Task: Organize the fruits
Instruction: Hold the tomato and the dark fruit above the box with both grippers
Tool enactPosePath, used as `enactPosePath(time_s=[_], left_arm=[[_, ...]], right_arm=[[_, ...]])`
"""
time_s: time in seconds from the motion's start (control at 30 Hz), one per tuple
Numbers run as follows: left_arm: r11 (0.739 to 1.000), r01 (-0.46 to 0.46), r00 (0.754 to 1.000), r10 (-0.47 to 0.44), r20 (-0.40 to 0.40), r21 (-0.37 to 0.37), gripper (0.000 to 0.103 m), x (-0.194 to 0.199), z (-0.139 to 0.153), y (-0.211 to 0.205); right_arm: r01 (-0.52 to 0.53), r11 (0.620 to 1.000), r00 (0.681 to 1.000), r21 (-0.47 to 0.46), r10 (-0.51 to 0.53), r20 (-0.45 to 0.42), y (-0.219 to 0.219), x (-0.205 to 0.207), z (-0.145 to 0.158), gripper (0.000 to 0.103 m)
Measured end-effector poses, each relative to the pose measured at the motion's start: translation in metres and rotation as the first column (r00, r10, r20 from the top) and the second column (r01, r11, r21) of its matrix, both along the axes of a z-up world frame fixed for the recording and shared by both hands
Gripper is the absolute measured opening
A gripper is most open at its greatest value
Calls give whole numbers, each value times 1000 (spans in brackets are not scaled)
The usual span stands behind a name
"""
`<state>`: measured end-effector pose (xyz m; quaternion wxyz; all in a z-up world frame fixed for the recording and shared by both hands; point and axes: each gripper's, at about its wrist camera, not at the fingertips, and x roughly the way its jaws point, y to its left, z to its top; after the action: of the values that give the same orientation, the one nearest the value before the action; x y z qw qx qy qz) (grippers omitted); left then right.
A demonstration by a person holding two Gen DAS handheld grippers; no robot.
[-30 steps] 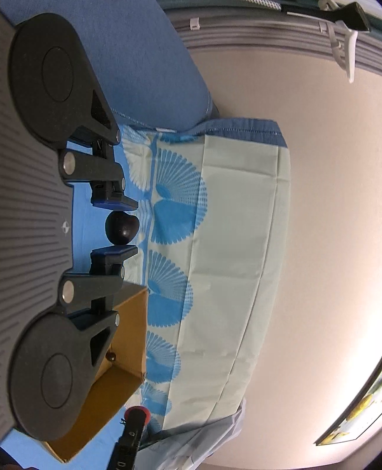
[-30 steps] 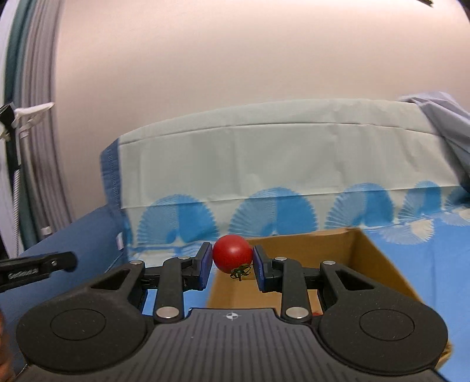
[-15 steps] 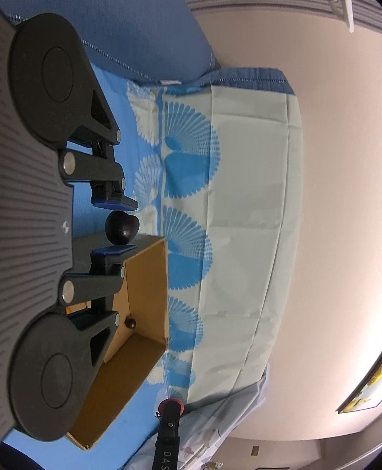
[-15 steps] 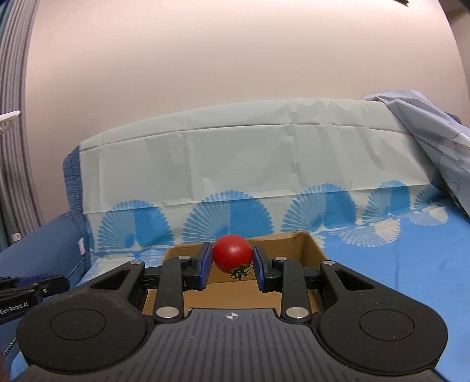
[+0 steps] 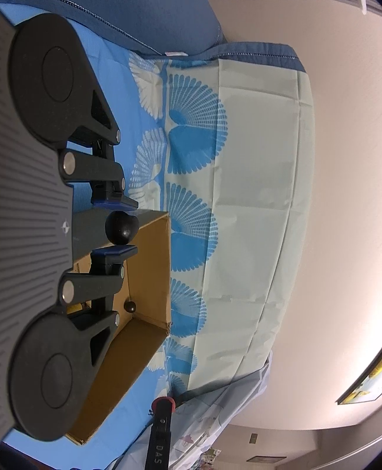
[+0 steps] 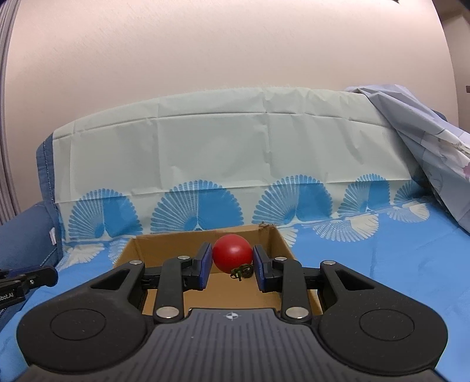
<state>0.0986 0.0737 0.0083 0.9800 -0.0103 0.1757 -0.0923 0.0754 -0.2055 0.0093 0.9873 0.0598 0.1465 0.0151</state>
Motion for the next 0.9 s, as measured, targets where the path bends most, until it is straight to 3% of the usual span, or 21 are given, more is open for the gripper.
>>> enactPosePath(time_s=[0.9], left_arm=[[987, 153, 988, -154, 7, 52, 28, -7, -18, -54]], right_arm=[[25, 999, 998, -38, -27, -61, -2, 18, -9, 31]])
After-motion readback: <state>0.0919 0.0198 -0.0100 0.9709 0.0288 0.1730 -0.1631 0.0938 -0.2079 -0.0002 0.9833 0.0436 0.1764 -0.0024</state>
